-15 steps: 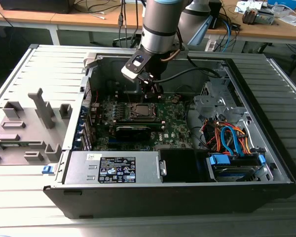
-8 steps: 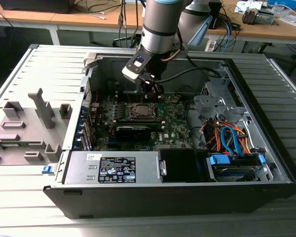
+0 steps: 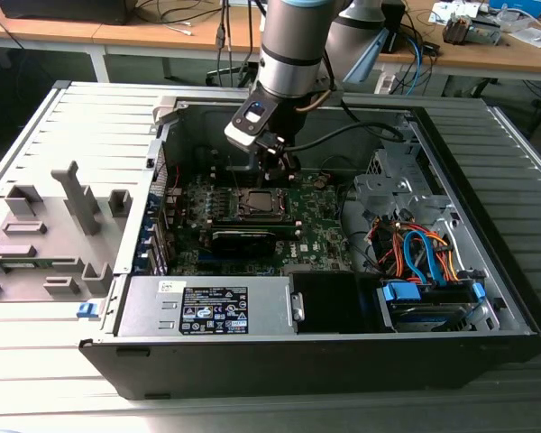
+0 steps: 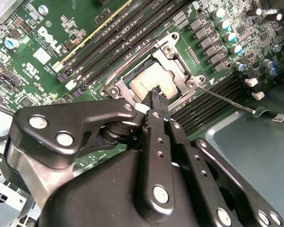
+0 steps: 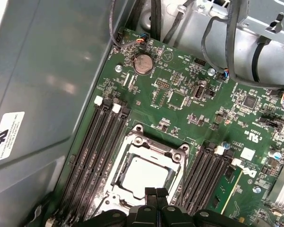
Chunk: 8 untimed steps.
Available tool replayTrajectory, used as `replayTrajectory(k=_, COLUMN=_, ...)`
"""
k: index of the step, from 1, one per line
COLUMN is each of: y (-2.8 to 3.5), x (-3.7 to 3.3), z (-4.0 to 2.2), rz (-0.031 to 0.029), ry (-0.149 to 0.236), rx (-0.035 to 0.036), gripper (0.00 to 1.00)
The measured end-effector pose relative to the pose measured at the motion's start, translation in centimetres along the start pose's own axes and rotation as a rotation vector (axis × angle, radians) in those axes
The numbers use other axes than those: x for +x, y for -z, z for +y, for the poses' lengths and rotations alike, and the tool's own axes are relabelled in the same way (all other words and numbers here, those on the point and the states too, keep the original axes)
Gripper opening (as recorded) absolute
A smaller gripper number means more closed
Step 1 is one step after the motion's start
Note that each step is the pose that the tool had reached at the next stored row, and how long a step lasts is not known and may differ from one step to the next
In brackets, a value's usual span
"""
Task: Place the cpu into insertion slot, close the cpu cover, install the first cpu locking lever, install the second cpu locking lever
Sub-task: 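Install the first cpu locking lever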
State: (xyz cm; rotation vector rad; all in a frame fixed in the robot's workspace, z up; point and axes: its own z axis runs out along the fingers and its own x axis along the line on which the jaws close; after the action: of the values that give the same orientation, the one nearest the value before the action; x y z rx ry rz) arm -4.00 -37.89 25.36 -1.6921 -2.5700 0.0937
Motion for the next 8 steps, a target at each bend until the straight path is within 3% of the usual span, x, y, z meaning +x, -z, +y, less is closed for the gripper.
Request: replayTrajectory(k=8, y=0.00, x=0.00, z=0.00, rz=-0.0019, ry=0.022, rx=0.0004, gripper=0.11)
